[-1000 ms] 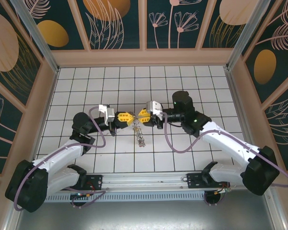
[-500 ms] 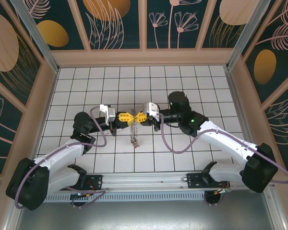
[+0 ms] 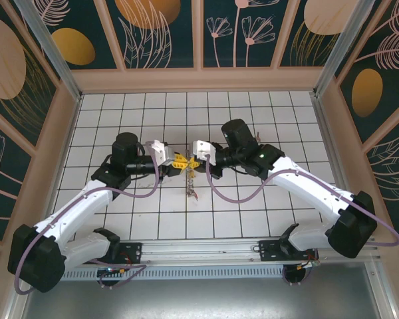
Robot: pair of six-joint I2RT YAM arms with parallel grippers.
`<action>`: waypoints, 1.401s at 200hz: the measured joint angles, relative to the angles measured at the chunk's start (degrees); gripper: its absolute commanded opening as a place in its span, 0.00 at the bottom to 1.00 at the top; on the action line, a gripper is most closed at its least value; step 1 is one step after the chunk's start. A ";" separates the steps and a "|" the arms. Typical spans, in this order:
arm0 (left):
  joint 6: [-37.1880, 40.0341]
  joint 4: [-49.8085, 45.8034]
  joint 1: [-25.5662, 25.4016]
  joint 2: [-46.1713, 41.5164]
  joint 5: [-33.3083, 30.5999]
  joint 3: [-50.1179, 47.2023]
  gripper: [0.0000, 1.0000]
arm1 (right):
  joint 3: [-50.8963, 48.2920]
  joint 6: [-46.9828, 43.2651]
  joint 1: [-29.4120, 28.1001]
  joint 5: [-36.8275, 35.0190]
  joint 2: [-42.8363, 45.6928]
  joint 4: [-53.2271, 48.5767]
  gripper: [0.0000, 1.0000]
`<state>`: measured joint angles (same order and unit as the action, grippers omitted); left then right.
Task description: Put the keys on the keyring
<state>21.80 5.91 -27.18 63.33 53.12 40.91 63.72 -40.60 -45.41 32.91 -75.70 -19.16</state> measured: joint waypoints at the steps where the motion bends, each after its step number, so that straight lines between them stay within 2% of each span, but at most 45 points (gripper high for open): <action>1: 0.11 -0.22 0.00 0.13 0.00 0.04 0.16 | 0.04 -0.02 -0.02 -0.07 -0.07 -0.11 0.00; 32: 1.14 -2.71 0.00 2.03 0.17 0.20 0.14 | 2.91 -1.33 -1.16 -3.28 -2.75 -5.40 0.00; 36: 1.16 -2.89 0.02 2.19 0.24 0.24 0.11 | 3.32 -1.38 -1.29 -3.61 -2.97 -5.95 0.00; 43: 1.25 -3.21 0.07 2.36 0.31 0.39 0.00 | 4.02 -1.40 -1.57 -4.42 -3.37 -6.86 0.00; 81: 3.04 -4.52 0.17 3.04 1.18 1.16 0.00 | 5.22 -0.87 -2.21 -6.56 -3.74 -8.72 0.00; 89: 2.56 -3.89 0.17 2.80 1.27 0.92 0.00 | 5.14 -0.63 -2.19 -6.49 -3.58 -8.52 0.06; 113: -5.07 6.64 0.02 0.04 2.08 -3.74 0.00 | 1.66 0.79 -0.87 -3.67 -0.50 -3.85 0.20; 147: -20.85 27.45 -0.28 -0.37 4.83 -9.38 0.00 | -6.86 4.26 4.35 3.93 6.78 4.90 0.22; 171: -27.58 36.87 -0.28 -0.22 5.77 -10.08 0.00 | -10.84 6.64 6.84 7.56 10.19 10.03 0.24; 216: -33.86 45.38 -0.28 1.20 6.93 -10.08 0.00 | -11.45 9.46 7.06 11.30 10.84 16.81 0.23; 280: -38.10 51.32 -0.28 2.43 6.34 -10.49 0.00 | -12.83 12.63 3.21 10.64 9.99 26.49 0.15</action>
<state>-16.29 57.23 -27.46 65.76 59.46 30.41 50.89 -27.97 -42.19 43.55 -65.71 7.33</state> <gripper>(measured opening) 0.066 0.168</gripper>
